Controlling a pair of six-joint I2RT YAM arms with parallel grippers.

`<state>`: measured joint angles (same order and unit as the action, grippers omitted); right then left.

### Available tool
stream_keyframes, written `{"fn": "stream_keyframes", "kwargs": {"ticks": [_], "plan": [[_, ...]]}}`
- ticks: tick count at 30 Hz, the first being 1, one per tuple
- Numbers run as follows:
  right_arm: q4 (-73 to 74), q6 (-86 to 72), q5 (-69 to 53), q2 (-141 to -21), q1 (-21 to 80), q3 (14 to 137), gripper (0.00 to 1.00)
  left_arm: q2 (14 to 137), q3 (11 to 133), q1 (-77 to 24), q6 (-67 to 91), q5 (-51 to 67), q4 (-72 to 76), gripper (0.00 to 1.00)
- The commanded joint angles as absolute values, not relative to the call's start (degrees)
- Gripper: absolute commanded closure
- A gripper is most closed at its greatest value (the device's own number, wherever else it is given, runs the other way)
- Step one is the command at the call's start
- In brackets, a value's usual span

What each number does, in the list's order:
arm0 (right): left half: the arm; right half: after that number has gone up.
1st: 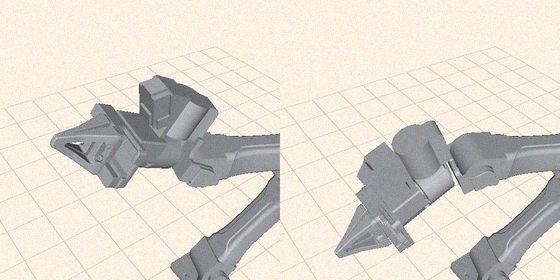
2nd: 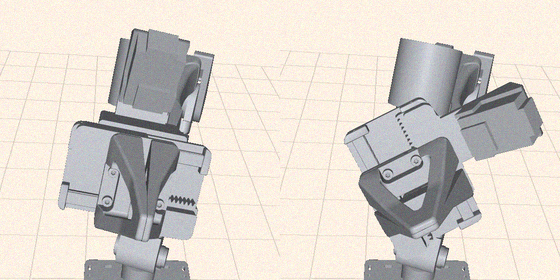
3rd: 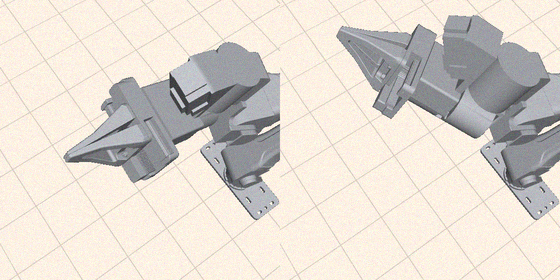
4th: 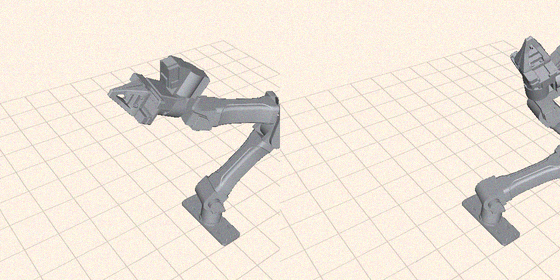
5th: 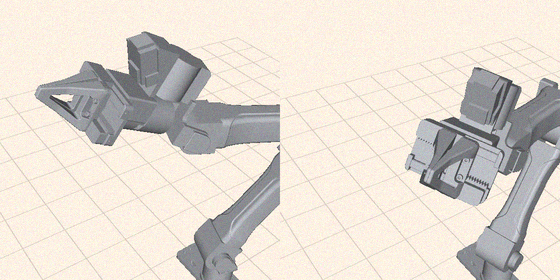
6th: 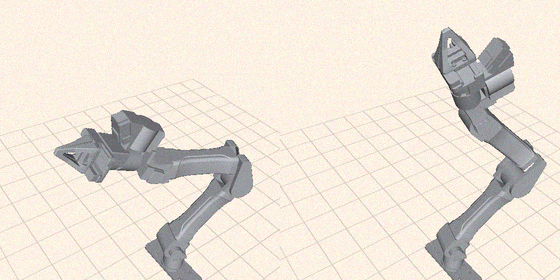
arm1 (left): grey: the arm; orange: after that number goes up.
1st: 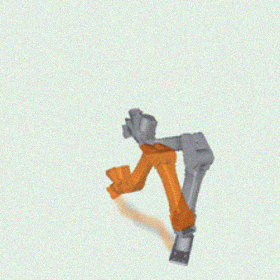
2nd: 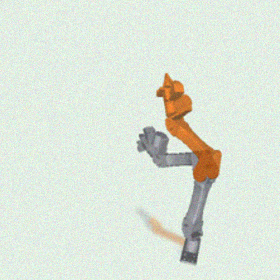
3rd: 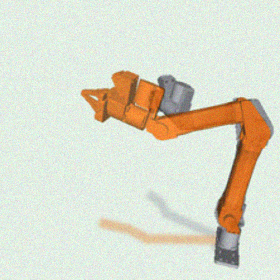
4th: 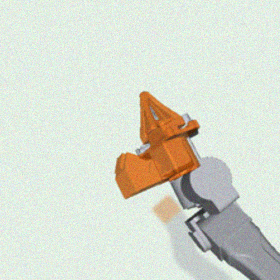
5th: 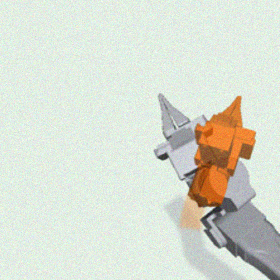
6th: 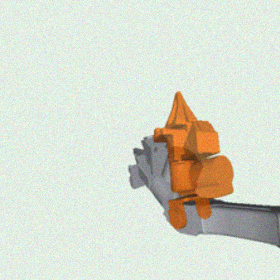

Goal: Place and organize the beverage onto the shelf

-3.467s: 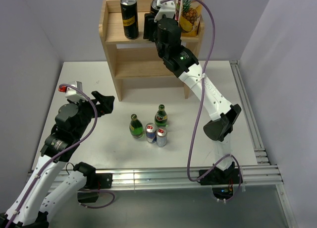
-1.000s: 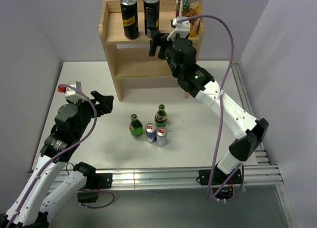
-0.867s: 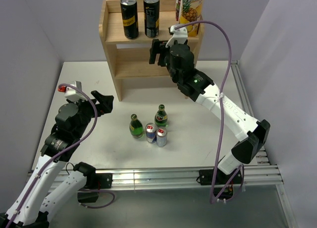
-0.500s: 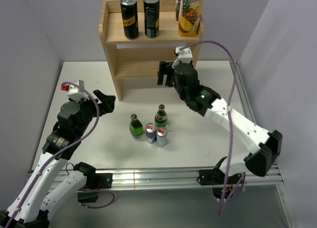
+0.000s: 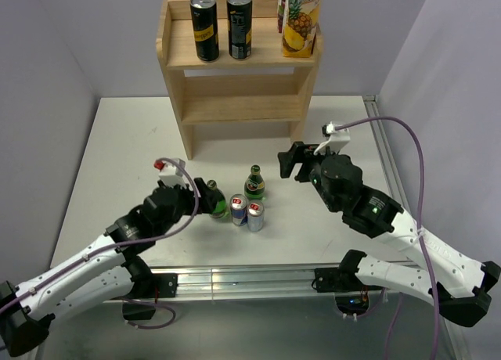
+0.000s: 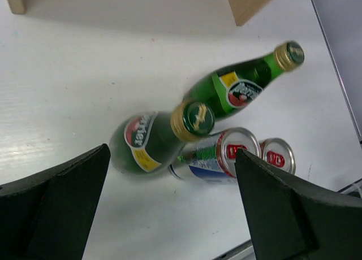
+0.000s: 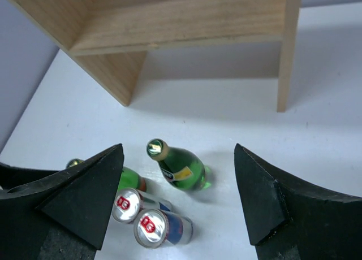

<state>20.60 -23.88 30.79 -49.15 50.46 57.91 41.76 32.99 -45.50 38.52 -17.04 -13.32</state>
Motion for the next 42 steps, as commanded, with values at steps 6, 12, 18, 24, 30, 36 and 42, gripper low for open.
{"fn": "stream_keyframes", "kwargs": {"ticks": [6,12,18,24,30,36,42], "plan": [[23.82,-27.16,33.4,-45.0,50.89,53.18,0.15,41.29,24.97,-62.66,44.38,-41.38,-1.77,0.01],[24.17,-27.42,33.31,-44.56,50.98,52.12,0.15,52.18,21.45,-64.51,44.22,-49.65,8.93,0.01],[26.45,-26.89,34.36,-42.9,50.89,52.12,0.15,61.78,19.87,-62.59,39.91,-48.35,20.73,0.01],[28.39,-27.16,34.36,-41.66,50.89,52.03,0.15,71.53,18.72,-53.88,36.13,-40.44,33.65,0.01],[28.92,-27.25,33.31,-42.1,50.89,52.91,0.15,82.43,22.32,-50.63,34.19,-38.41,39.36,0.01],[28.39,-26.98,32.96,-42.97,50.89,52.74,0.14,88.32,23.99,-50.62,34.19,-40.07,42.18,0.01],[26.98,-26.9,31.91,-43.94,50.89,51.77,0.15,92.28,25.14,-50.54,34.01,-43.42,42.8,0.13]]}}
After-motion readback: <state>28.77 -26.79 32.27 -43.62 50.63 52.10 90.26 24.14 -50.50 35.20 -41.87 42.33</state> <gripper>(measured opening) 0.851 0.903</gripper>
